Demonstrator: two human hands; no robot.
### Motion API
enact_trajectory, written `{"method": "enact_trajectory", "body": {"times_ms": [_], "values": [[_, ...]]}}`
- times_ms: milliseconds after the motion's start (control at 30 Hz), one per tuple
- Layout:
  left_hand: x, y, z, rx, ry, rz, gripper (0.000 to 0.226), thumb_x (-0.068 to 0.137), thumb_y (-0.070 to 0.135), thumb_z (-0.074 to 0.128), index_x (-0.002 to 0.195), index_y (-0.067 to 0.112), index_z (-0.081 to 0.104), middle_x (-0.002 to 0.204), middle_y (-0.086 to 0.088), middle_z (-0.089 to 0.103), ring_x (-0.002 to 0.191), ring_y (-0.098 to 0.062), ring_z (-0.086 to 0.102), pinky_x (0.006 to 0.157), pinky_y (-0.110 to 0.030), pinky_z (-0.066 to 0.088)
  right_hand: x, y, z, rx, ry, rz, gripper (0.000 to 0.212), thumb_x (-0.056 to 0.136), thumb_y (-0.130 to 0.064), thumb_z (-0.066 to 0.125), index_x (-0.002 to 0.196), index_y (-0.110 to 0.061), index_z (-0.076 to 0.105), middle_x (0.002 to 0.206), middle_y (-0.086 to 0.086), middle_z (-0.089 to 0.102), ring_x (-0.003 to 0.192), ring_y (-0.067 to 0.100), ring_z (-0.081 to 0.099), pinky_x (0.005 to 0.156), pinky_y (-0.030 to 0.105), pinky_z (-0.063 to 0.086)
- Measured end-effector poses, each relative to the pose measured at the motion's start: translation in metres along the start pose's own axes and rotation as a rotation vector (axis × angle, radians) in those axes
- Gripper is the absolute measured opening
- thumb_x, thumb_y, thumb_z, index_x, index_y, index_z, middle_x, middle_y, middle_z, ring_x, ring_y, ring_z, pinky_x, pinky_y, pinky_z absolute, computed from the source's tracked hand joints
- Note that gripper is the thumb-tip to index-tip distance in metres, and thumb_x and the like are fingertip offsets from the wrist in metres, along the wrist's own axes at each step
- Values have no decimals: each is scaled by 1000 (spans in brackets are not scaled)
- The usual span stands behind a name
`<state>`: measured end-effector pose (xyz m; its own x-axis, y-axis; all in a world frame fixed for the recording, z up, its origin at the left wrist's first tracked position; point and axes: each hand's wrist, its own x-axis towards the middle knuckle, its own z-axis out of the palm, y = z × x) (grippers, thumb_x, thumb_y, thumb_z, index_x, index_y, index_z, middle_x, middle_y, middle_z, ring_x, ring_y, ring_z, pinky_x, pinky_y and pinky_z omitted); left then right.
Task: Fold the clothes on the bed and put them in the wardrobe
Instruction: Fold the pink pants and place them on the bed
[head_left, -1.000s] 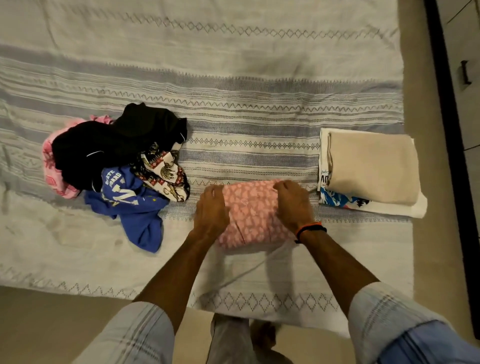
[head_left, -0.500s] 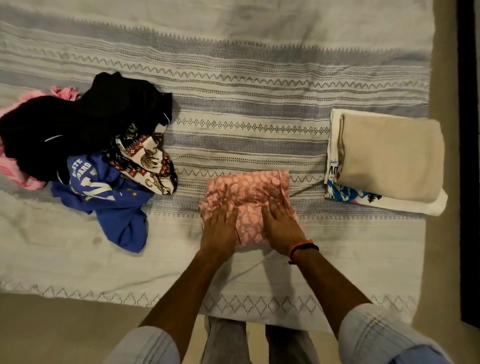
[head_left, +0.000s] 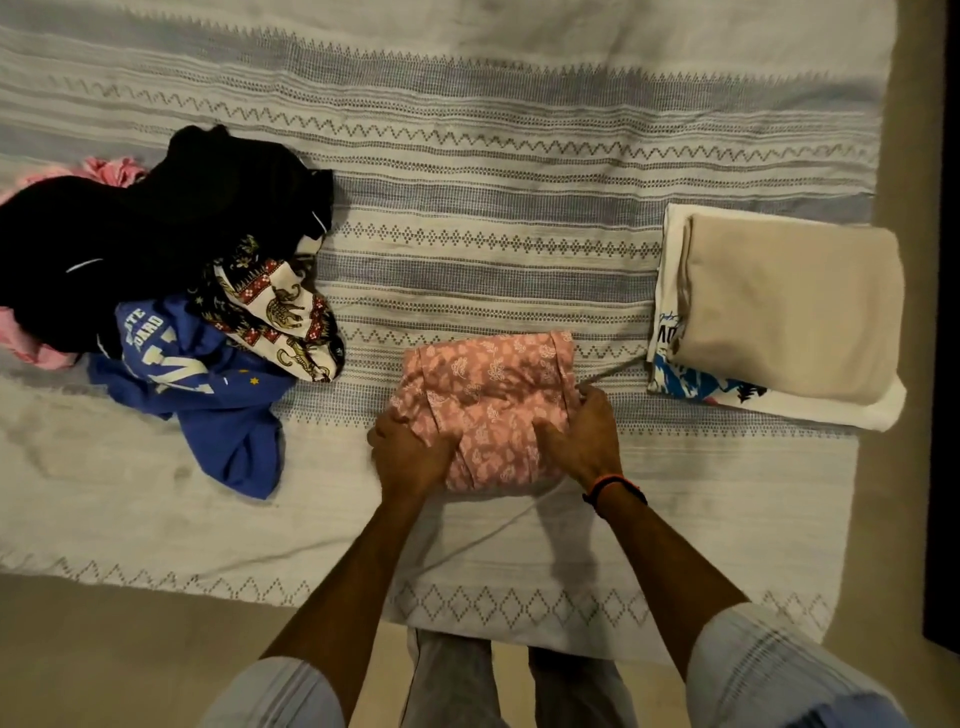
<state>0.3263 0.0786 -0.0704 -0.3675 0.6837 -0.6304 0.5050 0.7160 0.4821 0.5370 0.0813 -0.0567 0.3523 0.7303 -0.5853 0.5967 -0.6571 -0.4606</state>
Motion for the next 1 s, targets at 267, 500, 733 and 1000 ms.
{"method": "enact_trajectory", "body": {"times_ms": [267,500,733,1000], "values": [[10,4,5,-221,-139,-136,90,60,32,93,131,12,42,126,-8,59,111,-29,60,97,-44,51,9,0,10,227,-143,90,59,82,-34,77,124,-10,43,118,9,60,104,29,59,84,35,49],[-1,15,8,-271,-241,-127,86,60,31,90,130,20,43,125,-5,59,111,-29,60,96,-53,51,-4,-5,-4,318,-140,55,44,86,-20,74,123,-11,52,104,-4,58,94,15,55,80,26,42],[-44,47,18,-241,-283,4,74,66,23,88,127,20,47,119,-5,64,104,-26,64,92,-51,53,-35,14,-56,376,-40,41,46,84,-21,75,124,-13,54,108,-3,59,97,15,55,82,26,42],[-128,85,86,-174,-387,76,83,65,27,88,134,20,42,125,-5,59,110,-27,60,96,-50,51,-62,101,-134,404,42,122,50,84,-23,75,127,-10,53,112,2,59,100,20,56,83,26,42]]}}
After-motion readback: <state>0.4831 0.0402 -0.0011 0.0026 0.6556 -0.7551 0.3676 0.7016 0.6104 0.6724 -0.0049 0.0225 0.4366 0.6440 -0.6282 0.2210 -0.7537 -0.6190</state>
